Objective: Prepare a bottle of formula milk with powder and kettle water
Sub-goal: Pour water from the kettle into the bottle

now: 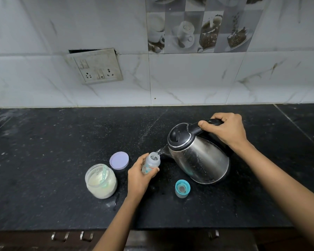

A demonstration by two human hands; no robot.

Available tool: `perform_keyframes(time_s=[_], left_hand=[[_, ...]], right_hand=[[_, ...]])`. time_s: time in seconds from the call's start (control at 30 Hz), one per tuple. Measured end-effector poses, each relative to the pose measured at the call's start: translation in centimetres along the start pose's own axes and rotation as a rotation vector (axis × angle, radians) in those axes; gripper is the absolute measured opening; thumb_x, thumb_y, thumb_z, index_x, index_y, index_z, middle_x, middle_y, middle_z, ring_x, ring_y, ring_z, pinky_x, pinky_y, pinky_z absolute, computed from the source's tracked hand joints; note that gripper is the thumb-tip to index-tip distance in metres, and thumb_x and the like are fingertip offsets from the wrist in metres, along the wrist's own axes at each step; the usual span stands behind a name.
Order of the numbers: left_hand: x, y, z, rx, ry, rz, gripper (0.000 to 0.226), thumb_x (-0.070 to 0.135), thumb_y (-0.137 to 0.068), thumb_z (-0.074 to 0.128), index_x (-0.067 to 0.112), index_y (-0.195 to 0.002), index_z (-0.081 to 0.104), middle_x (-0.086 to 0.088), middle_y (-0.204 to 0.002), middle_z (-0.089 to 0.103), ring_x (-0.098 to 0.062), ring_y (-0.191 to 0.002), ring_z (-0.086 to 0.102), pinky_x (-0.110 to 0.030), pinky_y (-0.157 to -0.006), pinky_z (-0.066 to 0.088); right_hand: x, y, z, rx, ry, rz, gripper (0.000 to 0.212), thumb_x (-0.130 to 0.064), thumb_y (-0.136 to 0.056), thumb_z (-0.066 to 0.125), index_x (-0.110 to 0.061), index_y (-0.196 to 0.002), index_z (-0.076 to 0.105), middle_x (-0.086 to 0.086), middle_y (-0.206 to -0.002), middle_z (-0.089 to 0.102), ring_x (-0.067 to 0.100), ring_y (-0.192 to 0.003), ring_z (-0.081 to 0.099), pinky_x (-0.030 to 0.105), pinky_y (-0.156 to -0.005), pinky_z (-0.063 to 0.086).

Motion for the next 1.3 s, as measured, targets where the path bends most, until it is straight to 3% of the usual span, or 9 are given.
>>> perform_keyframes(time_s=[0.13,0.63,0.9,1.3], left_hand=[[-0.3,0.1,0.0,-0.001,0.004,-0.011,0.059,0.019,-0.067,0.083,0.024,-0.122,0.06,0.017,-0.113,0.067,0.001,-0.105,0.062,-0.034,-0.097,0.05],[-0.7,0.0,0.1,0.004,0.025,-0.022,0.061,0.029,-0.063,0.08,0.027,-0.121,0.059,0.016,-0.114,0.067,-0.003,-0.106,0.063,-0.038,-0.098,0.05],[-0.8,0.0,0.3,0.012,0.005,-0.015,0.059,0.019,-0.067,0.082,0.026,-0.121,0.06,0.015,-0.114,0.067,-0.002,-0.106,0.062,-0.037,-0.098,0.049],[0.0,0.6,0.7,-0.004,0.022,-0.009,0.057,0.029,-0.064,0.078,0.029,-0.118,0.06,0.016,-0.111,0.068,-0.003,-0.105,0.063,-0.035,-0.097,0.049]], right_hand=[[-0.1,0.0,0.1,-0.007,0.005,-0.008,0.049,-0.053,-0.067,0.078,-0.012,-0.053,0.057,0.009,-0.048,0.054,0.008,-0.044,0.039,0.026,-0.047,0.031],[-0.1,-0.3,0.3,-0.022,0.001,-0.005,0.054,-0.064,-0.063,0.071,-0.013,-0.054,0.058,0.008,-0.048,0.054,0.008,-0.045,0.038,0.028,-0.048,0.031],[-0.1,-0.3,0.4,-0.011,0.002,-0.023,0.057,-0.07,-0.059,0.065,-0.014,-0.052,0.057,-0.001,-0.043,0.047,0.007,-0.044,0.035,0.026,-0.047,0.028],[0.7,-0.1,0.0,0.002,-0.016,-0.024,0.061,-0.07,-0.058,0.064,-0.01,-0.053,0.056,0.011,-0.048,0.052,0.009,-0.045,0.038,0.028,-0.048,0.03]])
Point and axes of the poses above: each hand's wrist, its own y-axis away from the middle knuckle, its own z-axis out of the palm, x = y × z, the point moved 3 cm from there along -y, towards the middle knuckle
